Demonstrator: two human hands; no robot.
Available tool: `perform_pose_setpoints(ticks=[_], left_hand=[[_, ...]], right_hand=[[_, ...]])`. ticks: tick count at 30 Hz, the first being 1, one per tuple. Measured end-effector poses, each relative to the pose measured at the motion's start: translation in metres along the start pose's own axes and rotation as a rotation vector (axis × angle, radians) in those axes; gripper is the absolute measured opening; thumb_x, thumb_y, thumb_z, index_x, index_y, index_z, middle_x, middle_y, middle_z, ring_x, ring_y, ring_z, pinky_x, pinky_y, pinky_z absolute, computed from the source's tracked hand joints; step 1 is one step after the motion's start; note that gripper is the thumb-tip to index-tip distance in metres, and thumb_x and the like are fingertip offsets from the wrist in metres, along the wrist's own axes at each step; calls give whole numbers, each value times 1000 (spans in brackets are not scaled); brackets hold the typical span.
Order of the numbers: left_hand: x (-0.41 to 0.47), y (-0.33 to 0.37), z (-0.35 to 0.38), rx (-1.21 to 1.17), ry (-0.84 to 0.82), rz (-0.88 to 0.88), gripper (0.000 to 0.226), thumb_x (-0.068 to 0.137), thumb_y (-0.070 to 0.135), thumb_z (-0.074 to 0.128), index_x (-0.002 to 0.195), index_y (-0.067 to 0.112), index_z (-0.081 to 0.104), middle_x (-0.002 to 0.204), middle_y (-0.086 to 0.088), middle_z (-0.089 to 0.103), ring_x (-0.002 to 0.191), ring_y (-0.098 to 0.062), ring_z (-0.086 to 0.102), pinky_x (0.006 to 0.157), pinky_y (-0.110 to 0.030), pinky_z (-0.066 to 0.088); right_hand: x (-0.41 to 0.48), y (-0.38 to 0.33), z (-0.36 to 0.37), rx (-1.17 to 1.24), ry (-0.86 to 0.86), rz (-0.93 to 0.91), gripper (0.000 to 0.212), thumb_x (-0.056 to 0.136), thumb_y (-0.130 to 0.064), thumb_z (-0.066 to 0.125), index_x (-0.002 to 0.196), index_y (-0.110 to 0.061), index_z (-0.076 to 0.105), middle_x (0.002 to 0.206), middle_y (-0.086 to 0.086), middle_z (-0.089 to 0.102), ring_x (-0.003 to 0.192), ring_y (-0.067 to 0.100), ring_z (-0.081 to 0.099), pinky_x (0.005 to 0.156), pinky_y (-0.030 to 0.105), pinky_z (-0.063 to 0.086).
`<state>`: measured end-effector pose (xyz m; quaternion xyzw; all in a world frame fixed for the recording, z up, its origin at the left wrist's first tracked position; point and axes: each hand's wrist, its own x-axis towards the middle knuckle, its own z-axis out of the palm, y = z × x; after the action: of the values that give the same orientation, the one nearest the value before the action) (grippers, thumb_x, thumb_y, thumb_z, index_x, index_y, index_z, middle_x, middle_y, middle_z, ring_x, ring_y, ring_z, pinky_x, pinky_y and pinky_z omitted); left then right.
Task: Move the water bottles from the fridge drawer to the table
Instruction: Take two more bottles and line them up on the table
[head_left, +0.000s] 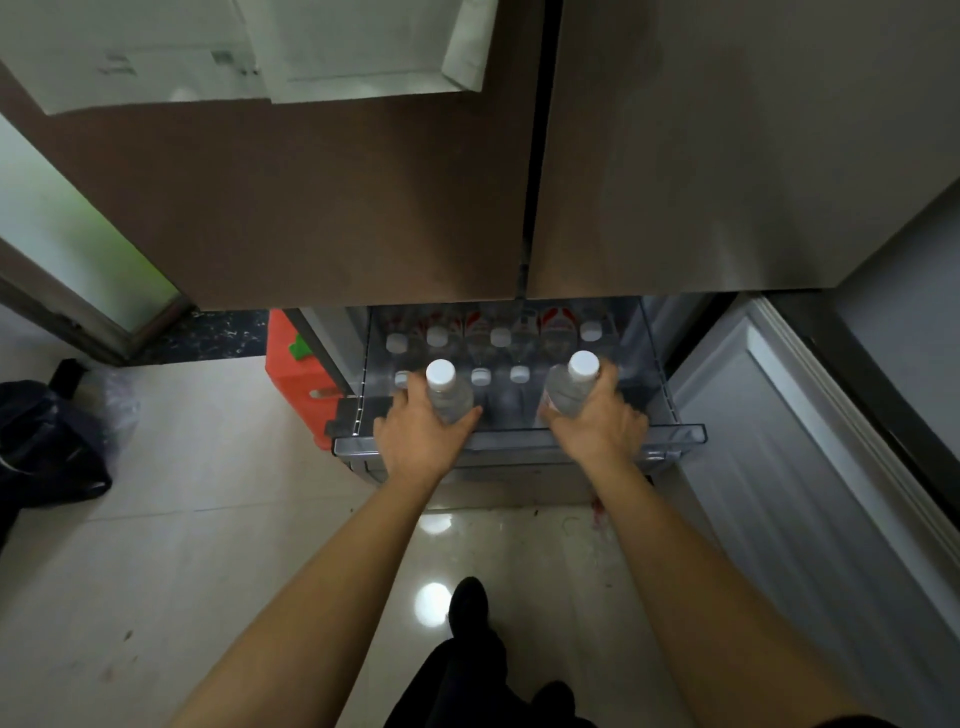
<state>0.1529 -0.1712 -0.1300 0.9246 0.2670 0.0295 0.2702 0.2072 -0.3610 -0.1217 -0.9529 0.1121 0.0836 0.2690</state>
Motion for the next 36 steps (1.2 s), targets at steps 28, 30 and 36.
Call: perform_pose_setpoints(ticks=[28, 30, 36], left_hand=[[-236, -80, -196, -403, 721, -101, 74, 75, 40, 83, 138, 33, 44, 112, 19, 62, 98, 2, 60, 85, -40, 58], [-271, -112, -216, -392, 782, -167, 75, 75, 43, 82, 139, 35, 44, 113, 11, 65, 96, -10, 64, 83, -44, 58], [-383, -216, -279, -356, 949, -358, 76, 73, 47, 82, 139, 37, 46, 118, 8, 68, 99, -9, 67, 87, -41, 58]], right_hand=[[-215, -76, -26, 897, -414, -809, 84, 80, -14, 81, 129, -64, 35, 130, -30, 46, 117, 0, 50, 92, 23, 53], [-252, -85, -9, 865, -479, -859, 86, 80, -16, 82, 131, -66, 34, 130, -30, 47, 122, 4, 48, 102, 37, 50], [-381, -129, 42, 761, -722, -1051, 83, 80, -16, 80, 135, -61, 36, 130, -40, 50, 126, 3, 52, 107, 45, 46]])
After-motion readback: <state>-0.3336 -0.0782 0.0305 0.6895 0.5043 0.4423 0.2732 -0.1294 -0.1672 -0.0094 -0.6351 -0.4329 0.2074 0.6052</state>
